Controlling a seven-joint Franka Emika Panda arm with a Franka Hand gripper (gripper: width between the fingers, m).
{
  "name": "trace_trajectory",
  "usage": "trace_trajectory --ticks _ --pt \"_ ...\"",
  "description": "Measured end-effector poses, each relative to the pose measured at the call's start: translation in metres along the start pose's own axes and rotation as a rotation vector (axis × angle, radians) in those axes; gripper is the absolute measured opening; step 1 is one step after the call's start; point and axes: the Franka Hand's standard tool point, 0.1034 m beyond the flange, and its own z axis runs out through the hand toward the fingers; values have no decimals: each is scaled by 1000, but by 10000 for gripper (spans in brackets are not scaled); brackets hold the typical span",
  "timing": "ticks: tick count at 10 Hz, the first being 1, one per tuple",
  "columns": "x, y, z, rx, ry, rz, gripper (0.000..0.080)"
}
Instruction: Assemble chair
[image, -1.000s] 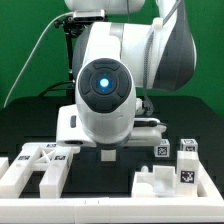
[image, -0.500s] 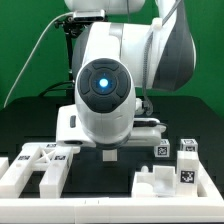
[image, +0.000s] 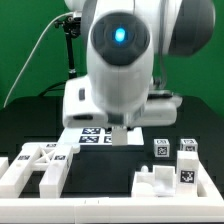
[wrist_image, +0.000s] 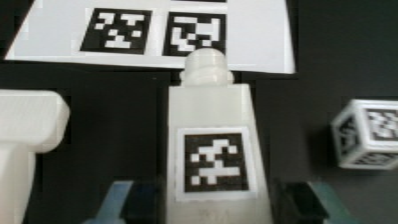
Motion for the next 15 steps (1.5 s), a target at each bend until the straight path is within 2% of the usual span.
trace_trajectory --ticks 1,2,3,4,6,7,8,9,11,13,14,15 --pt "-9 -4 -26 2 51 -17 281" --pt "-13 -3 -38 -6 88 -26 281" --pt "-5 -1 -34 -9 128 -24 281" --pt "4 -1 -38 -14 219 -24 281" --pt "3 -3 -44 -12 337 -29 281" --pt "8 -16 -62 3 420 -41 281" --pt "11 -34 -85 42 508 -52 281" --pt "15 -42 -107 31 637 -64 281" --pt "15 -36 -117 16 812 -58 281" --pt "21 -31 -118 -4 997 -65 281" --pt "32 -24 -118 -14 1106 -70 281" --pt "39 -21 -119 -12 1148 -57 281"
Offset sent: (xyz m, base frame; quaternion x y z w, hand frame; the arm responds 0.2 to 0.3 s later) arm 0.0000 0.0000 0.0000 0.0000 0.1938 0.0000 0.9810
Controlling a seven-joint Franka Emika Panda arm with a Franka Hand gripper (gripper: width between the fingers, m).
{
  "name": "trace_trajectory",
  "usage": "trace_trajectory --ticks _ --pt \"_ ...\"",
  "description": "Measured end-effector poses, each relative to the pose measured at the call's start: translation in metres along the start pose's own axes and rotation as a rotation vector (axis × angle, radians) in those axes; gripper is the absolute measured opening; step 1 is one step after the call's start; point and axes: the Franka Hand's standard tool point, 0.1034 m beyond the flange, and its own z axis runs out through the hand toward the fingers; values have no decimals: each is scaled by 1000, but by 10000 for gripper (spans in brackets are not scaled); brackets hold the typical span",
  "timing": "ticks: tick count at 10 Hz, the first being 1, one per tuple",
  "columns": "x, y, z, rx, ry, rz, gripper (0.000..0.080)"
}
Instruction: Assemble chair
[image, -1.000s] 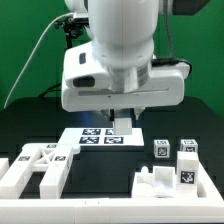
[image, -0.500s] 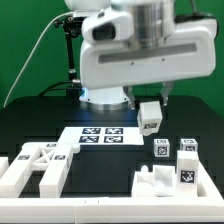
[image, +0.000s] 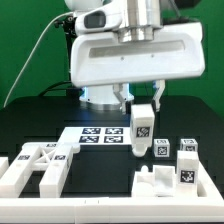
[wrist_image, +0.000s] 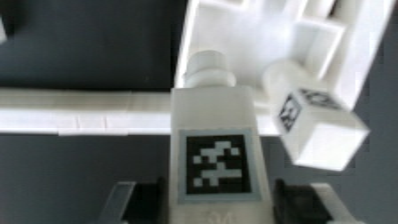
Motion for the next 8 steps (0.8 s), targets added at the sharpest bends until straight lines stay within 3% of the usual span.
trace_trajectory --ticks 1,2,4,7,8 --pt "8 6 3 -37 106 -5 281" --pt "4 9 9 -69 179 -11 281" --pt "-3 7 13 -92 253 -8 281" --pt "-4 10 16 -87 229 -14 281" --pt "-7 19 18 -84 210 -11 281"
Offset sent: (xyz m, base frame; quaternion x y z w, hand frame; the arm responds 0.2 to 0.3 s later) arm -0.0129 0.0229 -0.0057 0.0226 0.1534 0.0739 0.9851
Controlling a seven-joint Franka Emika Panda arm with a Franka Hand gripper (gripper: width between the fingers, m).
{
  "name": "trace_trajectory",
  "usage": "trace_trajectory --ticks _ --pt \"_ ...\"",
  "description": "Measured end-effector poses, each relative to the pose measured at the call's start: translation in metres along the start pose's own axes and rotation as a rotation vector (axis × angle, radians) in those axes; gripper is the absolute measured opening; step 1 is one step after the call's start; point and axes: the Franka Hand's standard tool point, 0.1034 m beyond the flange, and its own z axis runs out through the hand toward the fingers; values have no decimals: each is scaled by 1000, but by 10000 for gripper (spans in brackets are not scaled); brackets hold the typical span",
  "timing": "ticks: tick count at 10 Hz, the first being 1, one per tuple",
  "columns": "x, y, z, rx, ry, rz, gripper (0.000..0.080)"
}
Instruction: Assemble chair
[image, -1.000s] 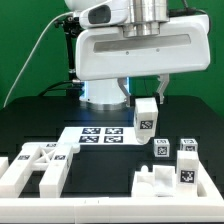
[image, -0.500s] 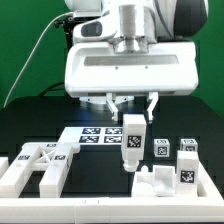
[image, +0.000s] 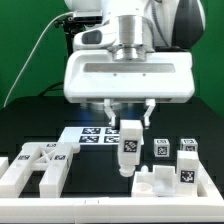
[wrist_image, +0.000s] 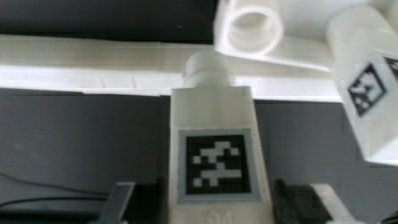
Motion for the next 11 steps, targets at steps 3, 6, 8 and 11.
trace_trajectory --ticks 3,6,8,11 --pt "-2 -8 8 23 7 20 281" --pt "-6 -17 12 24 23 17 281" --pt "-12 -20 17 23 18 13 281" --pt "-12 -22 19 22 28 10 281"
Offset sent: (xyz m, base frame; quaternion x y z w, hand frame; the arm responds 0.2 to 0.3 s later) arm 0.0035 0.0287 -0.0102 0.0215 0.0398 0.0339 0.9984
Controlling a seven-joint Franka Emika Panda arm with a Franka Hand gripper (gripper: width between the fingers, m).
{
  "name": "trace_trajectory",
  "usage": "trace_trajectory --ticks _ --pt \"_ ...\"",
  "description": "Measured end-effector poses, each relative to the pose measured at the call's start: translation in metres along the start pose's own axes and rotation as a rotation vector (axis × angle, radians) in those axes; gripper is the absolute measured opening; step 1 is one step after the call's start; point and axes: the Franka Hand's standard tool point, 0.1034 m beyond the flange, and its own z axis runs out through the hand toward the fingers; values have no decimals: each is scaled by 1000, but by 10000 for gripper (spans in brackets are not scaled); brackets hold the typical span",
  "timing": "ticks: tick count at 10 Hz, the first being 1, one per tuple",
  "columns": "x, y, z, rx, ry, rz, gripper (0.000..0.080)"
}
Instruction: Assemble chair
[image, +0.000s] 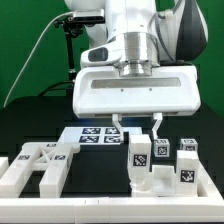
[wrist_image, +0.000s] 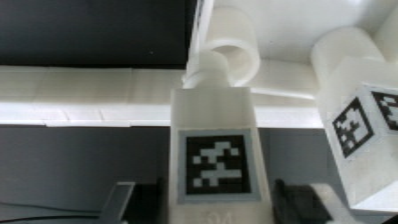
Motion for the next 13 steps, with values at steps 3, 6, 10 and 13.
trace_trajectory --ticks 3,6,10,13 --pt "-1 -6 1 6 6 -6 281" --pt "-10 -8 8 7 -11 -8 281" --pt "-11 -6 10 0 1 -7 282" --pt "-11 -6 11 0 0 -7 510"
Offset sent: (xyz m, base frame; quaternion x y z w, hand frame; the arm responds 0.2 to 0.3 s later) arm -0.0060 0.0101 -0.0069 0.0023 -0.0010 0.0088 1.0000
